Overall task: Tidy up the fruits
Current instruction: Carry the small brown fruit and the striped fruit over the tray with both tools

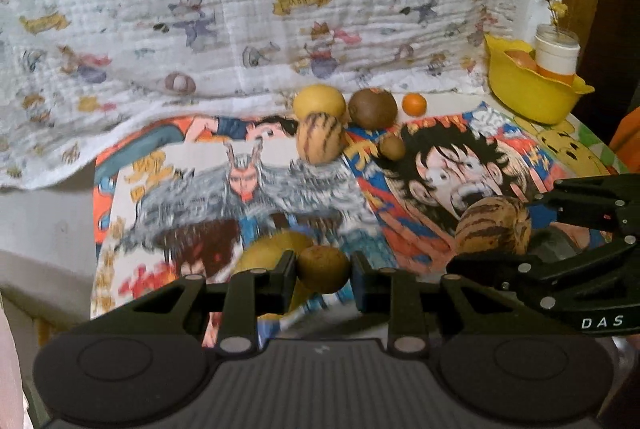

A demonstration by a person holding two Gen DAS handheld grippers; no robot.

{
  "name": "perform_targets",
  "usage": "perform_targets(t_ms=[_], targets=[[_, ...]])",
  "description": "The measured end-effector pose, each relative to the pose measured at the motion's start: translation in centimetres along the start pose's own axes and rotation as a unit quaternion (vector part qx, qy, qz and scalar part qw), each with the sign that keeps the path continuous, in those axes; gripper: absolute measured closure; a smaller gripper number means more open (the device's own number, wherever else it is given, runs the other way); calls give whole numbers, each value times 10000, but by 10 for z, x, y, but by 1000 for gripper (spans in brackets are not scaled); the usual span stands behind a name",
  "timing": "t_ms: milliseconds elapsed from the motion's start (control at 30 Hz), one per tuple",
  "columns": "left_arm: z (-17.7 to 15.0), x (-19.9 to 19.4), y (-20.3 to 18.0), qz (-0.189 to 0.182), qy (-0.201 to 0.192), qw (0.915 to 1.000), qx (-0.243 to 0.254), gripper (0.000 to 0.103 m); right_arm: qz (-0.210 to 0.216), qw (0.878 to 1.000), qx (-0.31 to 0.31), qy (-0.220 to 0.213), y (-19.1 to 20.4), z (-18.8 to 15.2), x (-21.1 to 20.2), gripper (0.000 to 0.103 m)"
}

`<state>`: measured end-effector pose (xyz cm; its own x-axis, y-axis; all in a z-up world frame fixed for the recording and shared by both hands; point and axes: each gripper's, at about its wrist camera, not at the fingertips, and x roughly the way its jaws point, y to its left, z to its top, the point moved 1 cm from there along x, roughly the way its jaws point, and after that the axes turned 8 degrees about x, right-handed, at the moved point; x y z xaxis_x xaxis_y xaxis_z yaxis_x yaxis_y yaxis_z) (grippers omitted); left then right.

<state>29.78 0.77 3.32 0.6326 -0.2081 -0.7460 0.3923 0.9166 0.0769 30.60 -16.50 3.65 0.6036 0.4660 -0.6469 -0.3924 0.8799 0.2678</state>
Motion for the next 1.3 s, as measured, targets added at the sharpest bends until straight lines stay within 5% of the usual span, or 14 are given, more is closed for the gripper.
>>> perform_targets(t_ms=[667,1300], targets=[[-65,-31,-28,-28,294,9993,-220,72,75,9983,-18,583,18,-49,-21,49],[-84,-25,-36,-99,506,9984,-209,71,49,9962,259,825,12,-54,-14,48]])
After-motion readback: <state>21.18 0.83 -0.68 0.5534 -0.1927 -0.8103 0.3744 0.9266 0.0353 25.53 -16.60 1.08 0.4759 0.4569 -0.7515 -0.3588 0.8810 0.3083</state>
